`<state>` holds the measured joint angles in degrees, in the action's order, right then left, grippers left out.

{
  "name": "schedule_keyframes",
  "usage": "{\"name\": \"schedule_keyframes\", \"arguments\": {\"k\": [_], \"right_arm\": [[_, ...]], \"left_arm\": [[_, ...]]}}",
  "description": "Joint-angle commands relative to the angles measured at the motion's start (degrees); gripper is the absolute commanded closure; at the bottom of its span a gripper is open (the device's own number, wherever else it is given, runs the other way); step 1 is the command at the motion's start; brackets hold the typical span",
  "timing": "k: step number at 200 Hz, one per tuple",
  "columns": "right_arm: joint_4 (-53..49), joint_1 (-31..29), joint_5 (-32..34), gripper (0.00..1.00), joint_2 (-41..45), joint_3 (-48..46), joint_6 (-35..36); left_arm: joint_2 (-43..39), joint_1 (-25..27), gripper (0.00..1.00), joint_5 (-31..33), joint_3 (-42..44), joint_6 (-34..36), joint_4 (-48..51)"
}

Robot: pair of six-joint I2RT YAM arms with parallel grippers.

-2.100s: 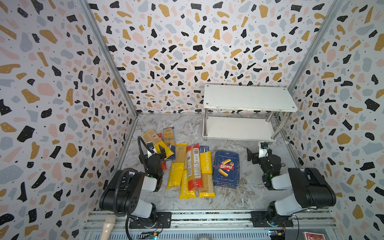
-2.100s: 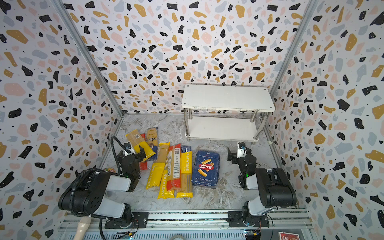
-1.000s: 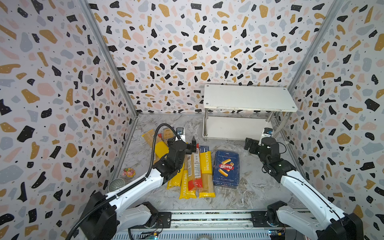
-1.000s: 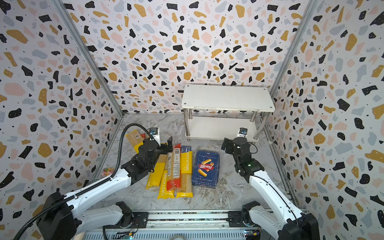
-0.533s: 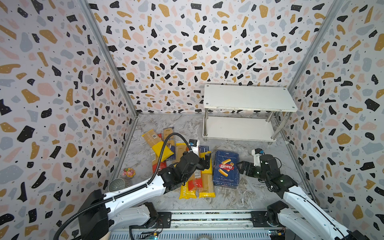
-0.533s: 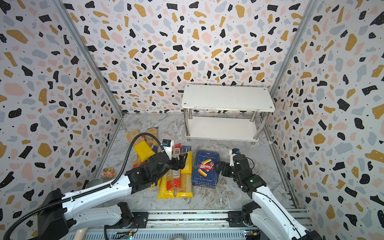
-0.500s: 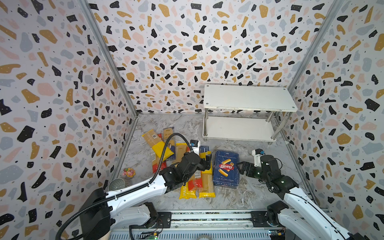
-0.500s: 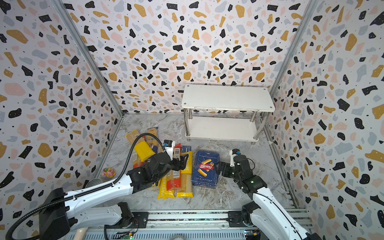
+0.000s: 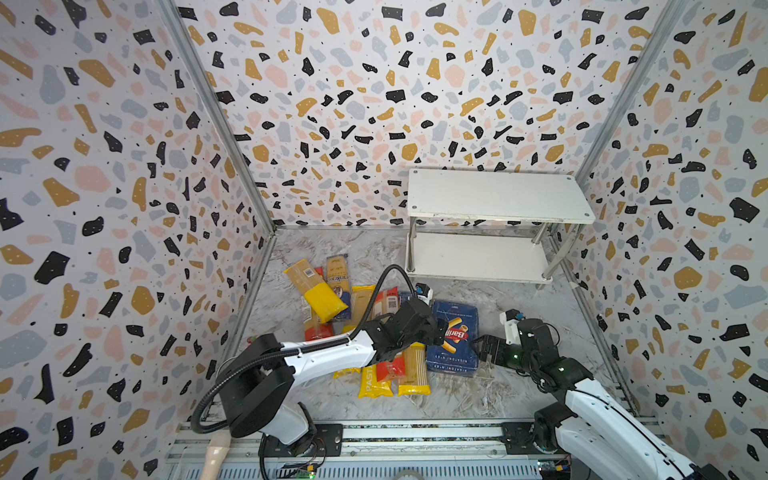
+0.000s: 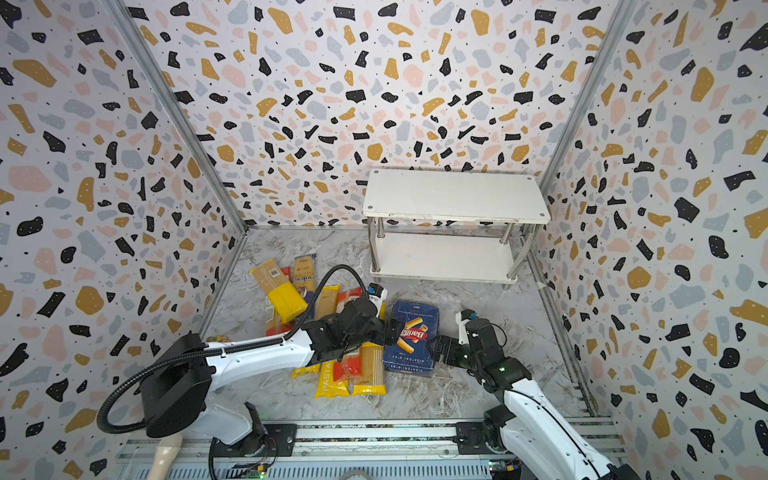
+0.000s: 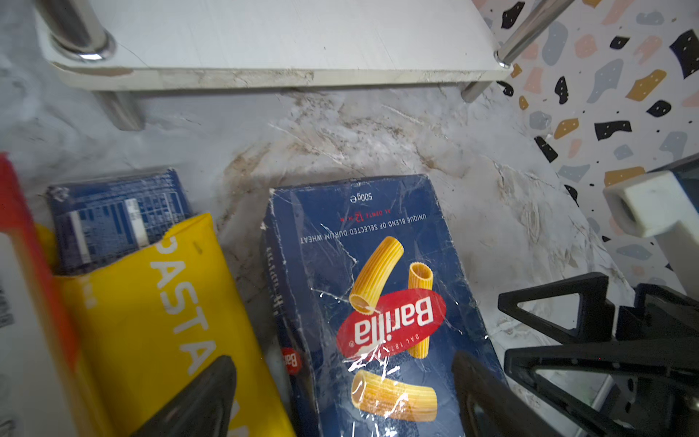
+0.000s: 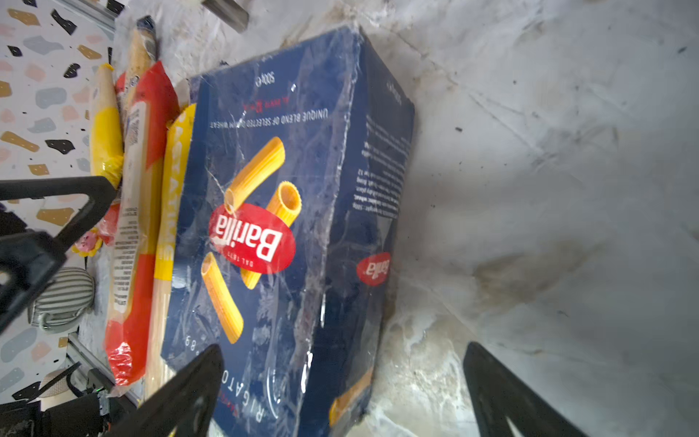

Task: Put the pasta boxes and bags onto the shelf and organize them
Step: 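Reach both grippers toward the blue Barilla box from opposite sides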

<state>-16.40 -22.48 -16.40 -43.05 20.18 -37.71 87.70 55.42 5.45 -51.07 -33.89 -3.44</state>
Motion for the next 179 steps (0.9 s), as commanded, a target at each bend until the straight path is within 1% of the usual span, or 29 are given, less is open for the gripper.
{"name": "schedule_keyframes", "arguments": {"k": [1, 52, 76, 95, 101, 105, 111, 126, 145, 179], "right_arm": [[1.9, -0.2, -1.3, 0.01, -0.1, 0.6, 0.3], [3.0, -0.1, -1.4, 0.01, -1.4, 0.0, 1.5], [3.9, -0.1, -2.5, 0.01, -2.4, -0.6, 1.6], [4.0, -0.1, -2.7, 0.01, -1.9, -0.9, 1.8], [3.9, -0.1, -2.6, 0.01, -1.8, -1.1, 2.0], [3.9, -0.1, -2.6, 0.01, -1.7, -1.2, 2.1], [3.8, -0.1, -2.7, 0.01, -1.7, -1.4, 2.2], [4.8, -0.1, -3.4, 0.01, -2.2, -2.6, 2.2], [7.1, -0.2, -6.5, 0.01, -3.9, -4.6, 1.0], [7.5, -0.2, -6.2, 0.01, -5.6, -5.1, 1.8]], "left_arm": [[2.2, 0.3, 0.1, -3.2, -2.6, 0.8, 0.0], [6.4, 0.3, 0.1, -4.6, -4.6, 1.8, 1.6], [9.1, 0.3, 0.11, -7.0, -5.2, 1.7, 1.1], [11.0, 0.3, 0.12, -7.6, -5.6, 1.3, 1.0], [11.5, 0.3, 0.11, -7.7, -5.6, 1.3, 0.7], [11.7, 0.3, 0.06, -7.9, -5.7, 1.3, 0.6], [12.0, 0.3, 0.03, -8.2, -5.7, 1.3, 0.4], [12.6, 0.2, 0.03, -8.1, -5.6, 1.2, 0.3], [13.1, 0.1, 0.05, -8.7, -4.9, 0.7, -0.8], [14.2, -1.9, 0.17, -14.2, -1.9, -1.3, -6.0]]}}
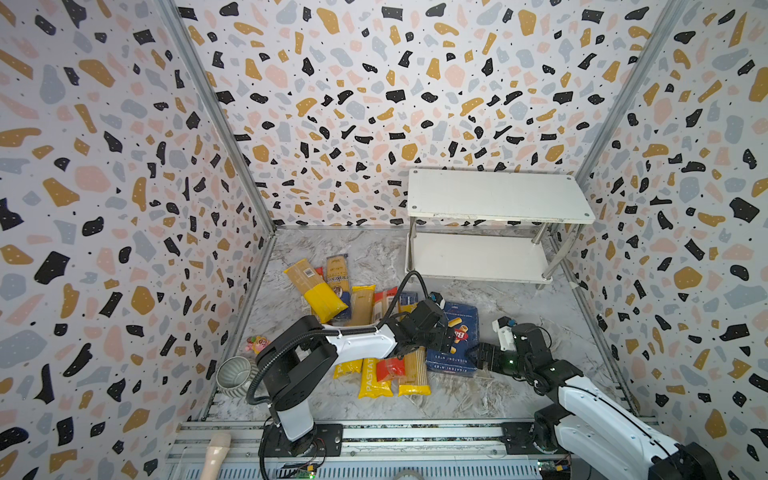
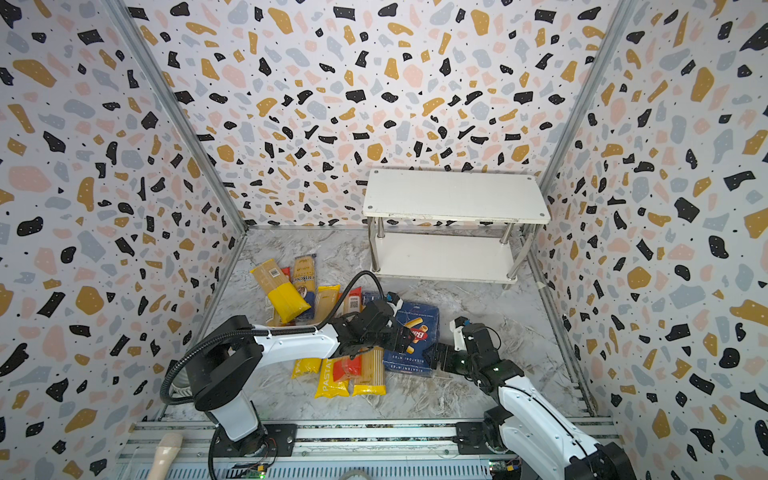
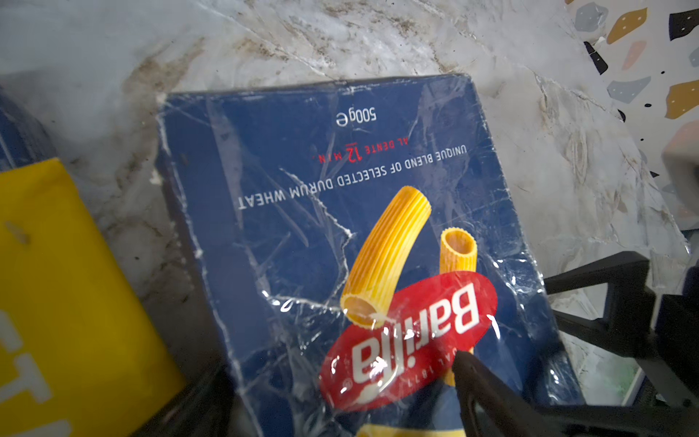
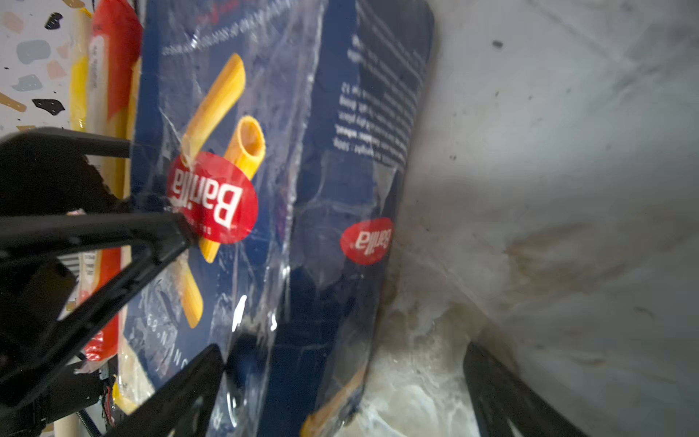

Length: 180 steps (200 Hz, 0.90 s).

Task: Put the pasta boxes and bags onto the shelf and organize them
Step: 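Close the right gripper on the Barilla box while the left gripper steadies it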

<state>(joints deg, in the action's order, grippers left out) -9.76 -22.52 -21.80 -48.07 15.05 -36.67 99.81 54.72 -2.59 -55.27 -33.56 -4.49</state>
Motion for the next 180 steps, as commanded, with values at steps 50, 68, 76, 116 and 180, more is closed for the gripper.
{"name": "schedule_keyframes", "arguments": {"k": [50, 68, 76, 116, 180], "right_arm": [[5.1, -0.4, -5.1, 0.01, -5.8, 0.1, 1.0], [6.5, -0.8, -5.9, 0.01, -7.9, 0.0, 0.6], [7.4, -1.1, -6.3, 0.01, -8.7, -0.2, 0.2], [12.9, -3.5, -8.4, 0.01, -13.7, -0.7, -1.7], [23.2, -7.0, -11.6, 0.01, -19.7, -1.8, -4.0]], "left_arm": [[3.5, -4.7, 0.34, -13.9, 7.8, -5.5, -15.4], [3.3, -5.0, 0.35, -14.6, 8.6, -5.4, -16.2], [3.3, -5.1, 0.38, -15.1, 8.9, -5.4, -16.7], [5.2, -5.9, 0.46, -18.7, 11.0, -7.6, -21.8], [6.6, -6.0, 0.46, -21.0, 14.8, -9.9, -28.3]]}}
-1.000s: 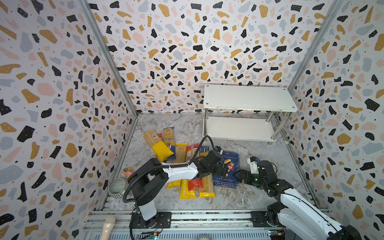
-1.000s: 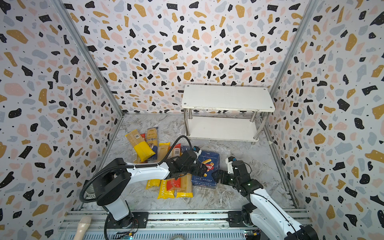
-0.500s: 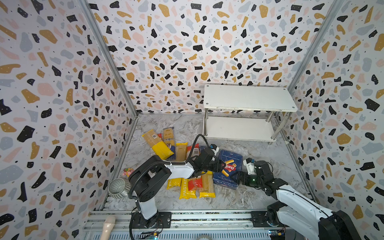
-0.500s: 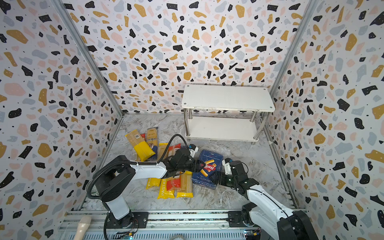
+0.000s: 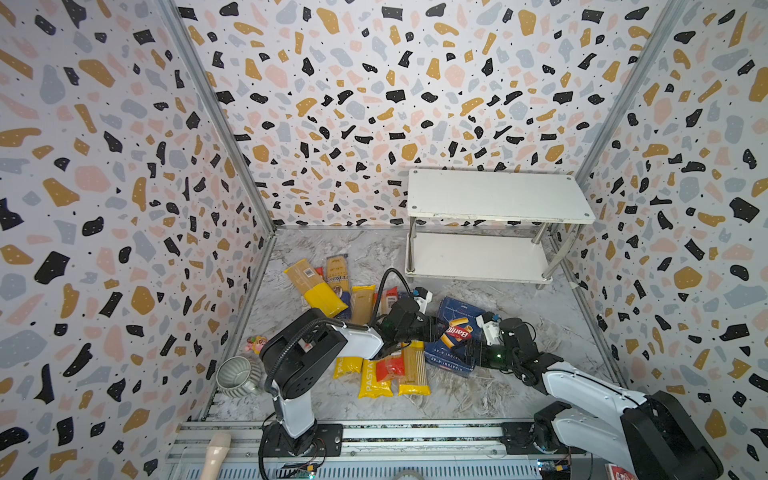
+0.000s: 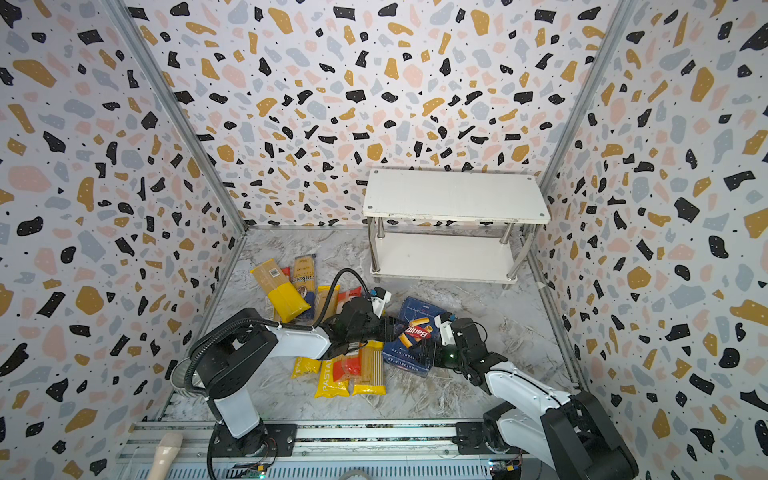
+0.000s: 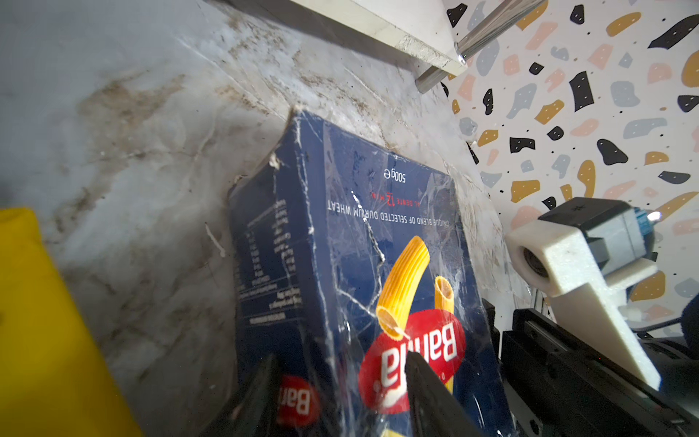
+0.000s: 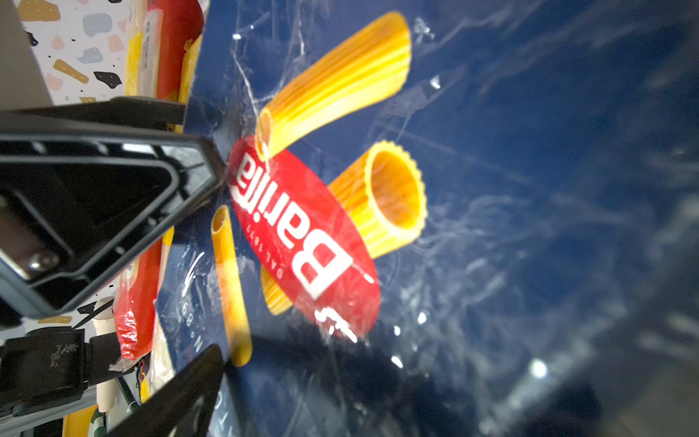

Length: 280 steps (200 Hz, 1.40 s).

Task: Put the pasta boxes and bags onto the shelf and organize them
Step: 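Close the right gripper on the Barilla box while the left gripper steadies it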

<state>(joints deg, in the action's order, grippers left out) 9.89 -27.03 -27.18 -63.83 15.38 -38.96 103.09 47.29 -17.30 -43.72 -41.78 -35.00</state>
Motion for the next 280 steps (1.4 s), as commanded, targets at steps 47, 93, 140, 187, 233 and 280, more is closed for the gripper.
{"name": "schedule_keyframes", "arguments": {"k": [47, 93, 140, 187, 233, 280], "right_arm": [[13.1, -2.9, -9.6, 0.01, 0.7, -5.2, -4.2], [12.6, -2.8, -9.8, 0.01, 5.7, -5.0, -3.5], [19.0, -3.2, -10.2, 0.01, -1.3, -5.6, -5.3], [22.7, -4.4, -10.4, 0.01, -5.8, -3.4, -5.7], [25.9, -4.5, -12.5, 0.01, -7.0, -2.7, -5.6], [30.6, -5.3, -14.3, 0.01, -10.5, -1.8, -6.3]], "left_arm": [[3.3, 1.4, 0.43, -7.5, 6.0, -3.5, -1.1], [4.9, 1.5, 0.42, -9.6, 8.6, -7.0, -7.1], [6.6, 2.3, 0.41, -11.0, 10.8, -11.4, -13.5], [6.7, 3.8, 0.41, -10.6, 11.7, -11.7, -14.1], [8.7, 4.5, 0.41, -11.2, 12.7, -13.7, -18.0], [10.4, 5.5, 0.41, -11.8, 13.2, -16.2, -22.8]]}}
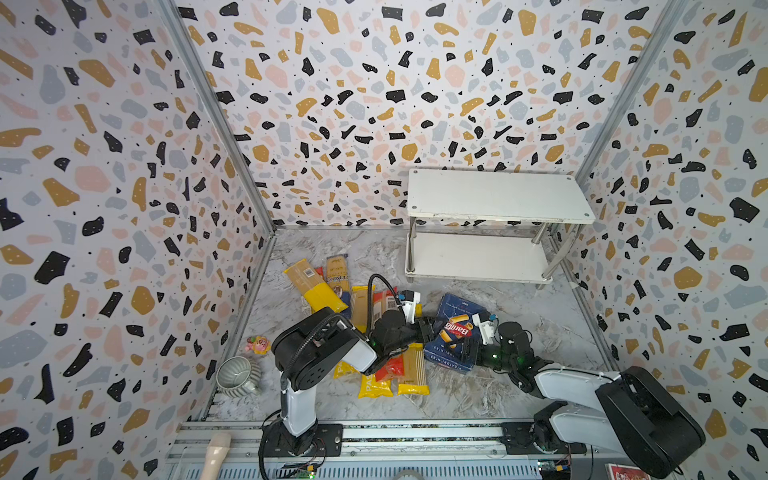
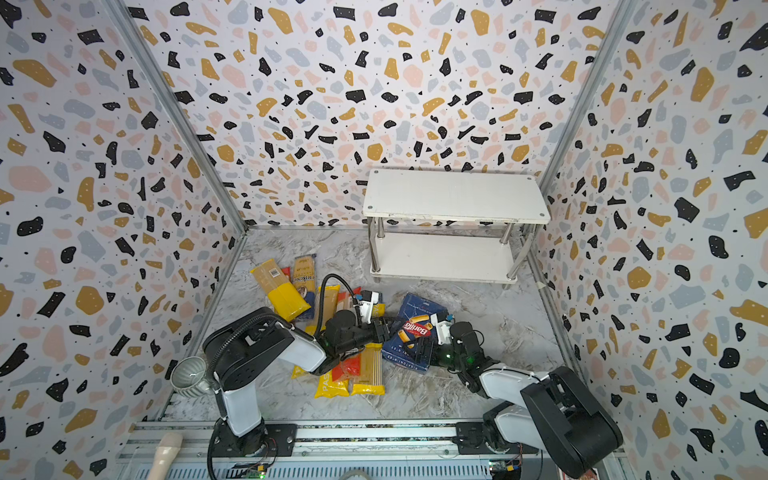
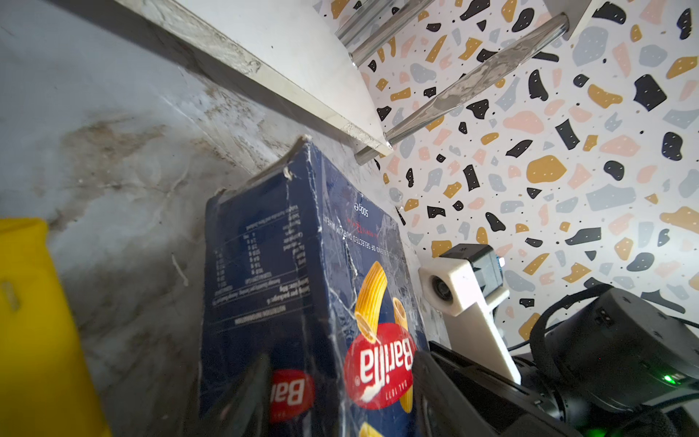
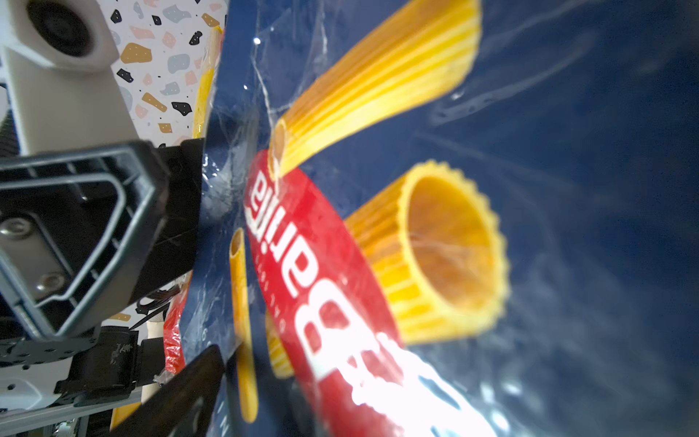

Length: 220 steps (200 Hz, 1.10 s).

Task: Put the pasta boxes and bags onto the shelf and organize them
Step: 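Close the right gripper on the Barilla box while the left gripper steadies it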

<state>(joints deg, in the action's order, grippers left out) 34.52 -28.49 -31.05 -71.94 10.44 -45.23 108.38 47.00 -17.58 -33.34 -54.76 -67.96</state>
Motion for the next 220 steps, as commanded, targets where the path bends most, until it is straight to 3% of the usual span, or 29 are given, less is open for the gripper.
{"name": "schedule_keyframes", "arguments": {"k": [1, 40, 106, 176, 220], "right_arm": [[6.4, -3.8, -10.5, 0.01, -2.5, 3.1, 0.0], [6.7, -4.1, -11.5, 0.0, -2.7, 4.3, 0.5], [2.9, -4.1, -12.0, 0.34, 4.3, 4.4, 1.6], [0.4, -2.0, -12.7, 0.47, 9.1, 4.3, 1.1], [0.9, 1.0, -15.2, 0.52, 11.3, 3.9, -0.1]], "left_arm": [[5.1, 5.8, 0.41, -11.5, 2.8, -3.2, 10.1], [4.2, 6.1, 0.4, -11.4, 2.8, -3.1, 10.8], [2.1, 6.0, 0.33, -9.6, 2.4, -1.1, 15.1], [-4.3, 5.7, 0.25, -6.9, 1.0, 2.9, 24.5], [-12.0, 2.1, 0.22, -4.6, 0.9, 6.0, 32.4]]}}
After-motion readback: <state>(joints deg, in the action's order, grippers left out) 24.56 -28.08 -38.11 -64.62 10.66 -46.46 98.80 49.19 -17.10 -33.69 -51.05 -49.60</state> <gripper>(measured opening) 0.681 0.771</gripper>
